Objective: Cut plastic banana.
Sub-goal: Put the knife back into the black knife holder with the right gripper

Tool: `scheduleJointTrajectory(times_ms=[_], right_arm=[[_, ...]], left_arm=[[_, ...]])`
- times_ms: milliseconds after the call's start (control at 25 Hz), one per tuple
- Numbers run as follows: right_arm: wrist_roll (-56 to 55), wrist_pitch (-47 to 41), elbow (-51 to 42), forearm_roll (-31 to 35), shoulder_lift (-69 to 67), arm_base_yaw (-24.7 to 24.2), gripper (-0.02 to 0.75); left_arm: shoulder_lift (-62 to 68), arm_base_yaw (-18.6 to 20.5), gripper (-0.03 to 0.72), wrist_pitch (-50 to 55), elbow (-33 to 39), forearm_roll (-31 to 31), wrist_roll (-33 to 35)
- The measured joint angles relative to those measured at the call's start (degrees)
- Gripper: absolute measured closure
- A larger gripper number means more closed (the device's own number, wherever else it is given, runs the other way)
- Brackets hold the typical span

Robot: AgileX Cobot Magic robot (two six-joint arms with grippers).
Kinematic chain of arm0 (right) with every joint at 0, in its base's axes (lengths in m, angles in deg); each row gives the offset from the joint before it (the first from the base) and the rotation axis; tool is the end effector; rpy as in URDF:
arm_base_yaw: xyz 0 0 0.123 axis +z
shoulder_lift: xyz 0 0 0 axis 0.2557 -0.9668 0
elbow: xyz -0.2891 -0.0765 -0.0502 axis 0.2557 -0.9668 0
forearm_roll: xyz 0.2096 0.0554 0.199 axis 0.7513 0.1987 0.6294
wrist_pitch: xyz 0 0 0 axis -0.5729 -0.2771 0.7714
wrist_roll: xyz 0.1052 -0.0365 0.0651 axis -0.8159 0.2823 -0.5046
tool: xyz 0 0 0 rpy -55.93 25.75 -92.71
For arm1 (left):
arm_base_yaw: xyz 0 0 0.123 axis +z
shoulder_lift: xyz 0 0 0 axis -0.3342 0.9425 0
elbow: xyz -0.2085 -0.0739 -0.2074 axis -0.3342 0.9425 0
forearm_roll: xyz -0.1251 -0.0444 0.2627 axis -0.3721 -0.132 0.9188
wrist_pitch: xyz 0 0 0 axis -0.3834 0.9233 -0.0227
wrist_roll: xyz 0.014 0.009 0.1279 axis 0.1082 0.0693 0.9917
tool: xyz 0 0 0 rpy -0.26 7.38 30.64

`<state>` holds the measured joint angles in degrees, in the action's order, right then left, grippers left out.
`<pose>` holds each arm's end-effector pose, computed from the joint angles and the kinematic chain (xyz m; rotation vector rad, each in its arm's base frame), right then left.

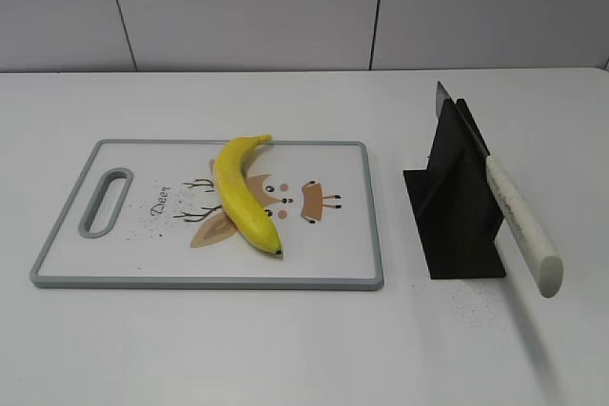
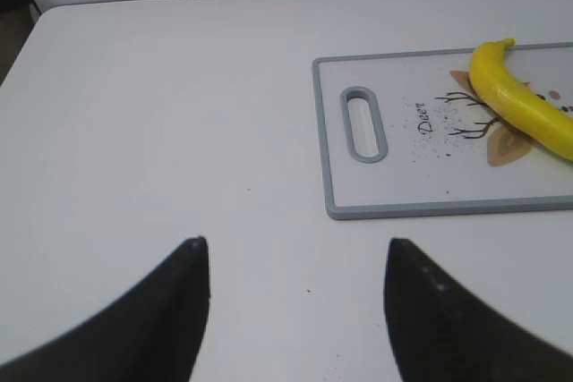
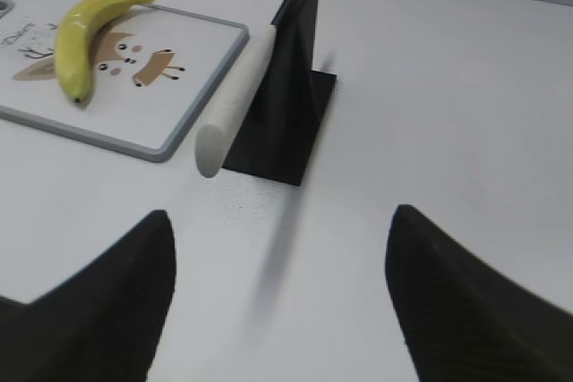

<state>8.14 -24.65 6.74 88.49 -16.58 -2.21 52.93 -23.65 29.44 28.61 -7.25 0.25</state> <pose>0.0601 0.0234 0.2661 -0.2926 1.9792 0.2026 0.0543 -0.0116 0.2836 0.2267 2.0490 -0.0364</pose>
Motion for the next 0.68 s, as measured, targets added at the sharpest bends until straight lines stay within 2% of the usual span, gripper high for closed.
scheduleJointTrajectory(times_ms=[120,240,680], right_arm=[[0.00,0.00,0.00,0.05,0.00,-3.97,0.165],[0.00,0.00,0.00,0.05,0.00,-5.97,0.165],[0.00,0.00,0.00,0.15,0.00,-6.25,0.165]], left_arm=[[0.00,0.00,0.099,0.00,0.00,0.00,0.00],[0.00,0.00,0.101,0.00,0.00,0.00,0.00],[0.00,0.00,0.111,0.00,0.00,0.00,0.00]])
